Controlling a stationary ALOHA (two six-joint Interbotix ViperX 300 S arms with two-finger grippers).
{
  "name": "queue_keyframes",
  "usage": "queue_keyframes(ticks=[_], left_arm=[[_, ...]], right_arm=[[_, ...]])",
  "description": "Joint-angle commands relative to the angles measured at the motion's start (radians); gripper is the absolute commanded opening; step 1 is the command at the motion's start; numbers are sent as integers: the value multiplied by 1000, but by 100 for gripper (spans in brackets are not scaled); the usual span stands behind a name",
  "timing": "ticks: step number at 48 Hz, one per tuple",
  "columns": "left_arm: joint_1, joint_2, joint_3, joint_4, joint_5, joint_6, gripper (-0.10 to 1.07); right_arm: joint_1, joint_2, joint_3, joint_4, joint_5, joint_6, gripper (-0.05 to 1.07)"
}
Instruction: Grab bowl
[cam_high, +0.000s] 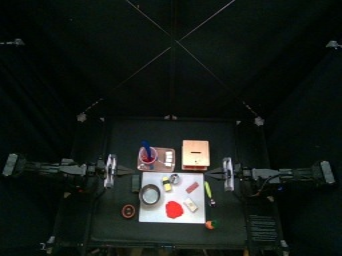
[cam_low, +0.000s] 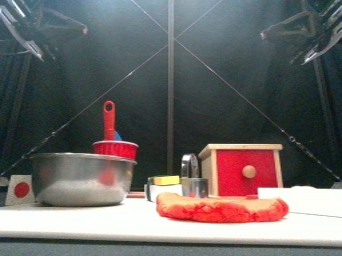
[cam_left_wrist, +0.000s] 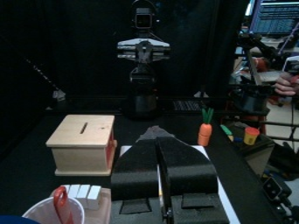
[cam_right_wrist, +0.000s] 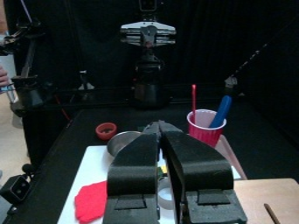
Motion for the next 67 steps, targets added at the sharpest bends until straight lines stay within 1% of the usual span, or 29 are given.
queue_keyframes(ticks=[1,4,11,18,24,26,32,39,44,51,56,60,67], left_arm=[[17,38,-18,-54,-20,-3,-2],[18,51,-17,-89,-18,-3,-5],[14,91,-14,-167,15,-3,-4],[-5,132,-18,-250,94,-3,-3],[-25,163,-26,-314,172,-2,0],[-26,173,-31,-334,206,-2,3],[-26,198,-38,-373,262,-3,14],[-29,238,-48,-411,307,-2,31],[-32,278,-60,-416,328,-2,43],[-37,357,-84,-414,347,0,62],[-38,420,-101,-405,359,2,72],[-38,459,-114,-397,365,2,75],[-38,534,-138,-394,368,2,75]], right_arm=[[-2,38,-18,2,-2,9,-2],[0,55,-18,9,-2,21,-1],[2,114,-23,23,0,61,1],[5,156,-21,40,5,109,1],[15,166,-11,41,35,167,1],[21,166,-9,41,54,189,1],[31,163,-9,41,106,235,1],[37,163,-8,40,173,278,1],[37,163,-6,41,218,298,1],[38,163,-9,46,252,301,1],[38,161,-11,63,265,299,1],[38,161,-11,80,284,301,1],[37,161,-11,104,310,299,1]])
